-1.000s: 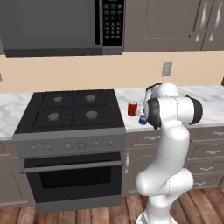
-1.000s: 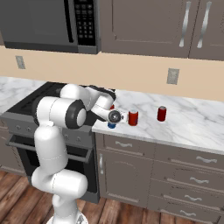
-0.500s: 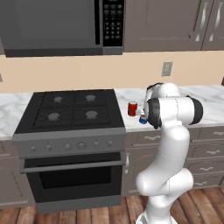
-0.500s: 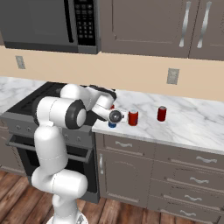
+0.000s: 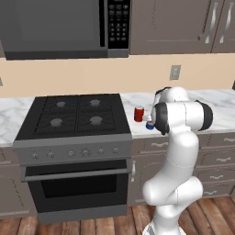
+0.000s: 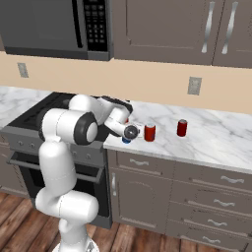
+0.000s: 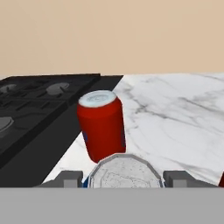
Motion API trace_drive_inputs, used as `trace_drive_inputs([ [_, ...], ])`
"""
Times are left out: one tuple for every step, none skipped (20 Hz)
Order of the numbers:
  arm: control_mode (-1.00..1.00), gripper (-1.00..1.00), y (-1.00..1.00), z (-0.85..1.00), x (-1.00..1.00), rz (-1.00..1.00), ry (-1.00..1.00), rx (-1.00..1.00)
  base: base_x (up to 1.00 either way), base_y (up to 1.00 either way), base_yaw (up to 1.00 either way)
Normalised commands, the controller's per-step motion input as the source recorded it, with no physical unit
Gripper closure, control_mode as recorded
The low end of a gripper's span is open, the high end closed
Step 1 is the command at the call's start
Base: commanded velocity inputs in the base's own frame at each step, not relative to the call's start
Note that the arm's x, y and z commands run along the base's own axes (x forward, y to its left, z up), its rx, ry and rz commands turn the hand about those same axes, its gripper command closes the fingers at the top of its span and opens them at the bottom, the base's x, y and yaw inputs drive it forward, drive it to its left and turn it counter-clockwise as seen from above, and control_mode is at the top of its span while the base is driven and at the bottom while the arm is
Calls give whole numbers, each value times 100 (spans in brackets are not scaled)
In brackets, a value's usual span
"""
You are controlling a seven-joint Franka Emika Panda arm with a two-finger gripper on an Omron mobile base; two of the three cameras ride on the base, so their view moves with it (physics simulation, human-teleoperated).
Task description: Four empty soda cans are scattered around the kitchen. Gather all the cans and cluster them next to the stove for recycling.
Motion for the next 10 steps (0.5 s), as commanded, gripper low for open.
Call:
trace_drive_inputs([
  [-100, 100, 0, -21, 4, 4, 0, 0, 0, 0, 0],
  [-100, 100, 0, -29, 6, 4, 0, 0, 0, 0, 0],
  [-100, 100, 0, -29, 0, 4, 0, 0, 0, 0, 0],
  [-100, 100, 0, -30, 0, 5, 0, 0, 0, 0, 0],
  [-100, 100, 0, -29, 0, 4, 0, -1, 0, 0, 0],
  [-100, 100, 0, -29, 0, 4, 0, -2, 0, 0, 0],
  [-100, 100, 0, -29, 0, 4, 0, -3, 0, 0, 0],
  [-100, 100, 0, -29, 0, 4, 0, -5, 0, 0, 0],
  [-100, 100, 0, -29, 0, 4, 0, -5, 0, 0, 0],
  [-100, 100, 0, -26, 0, 4, 0, -5, 0, 0, 0],
])
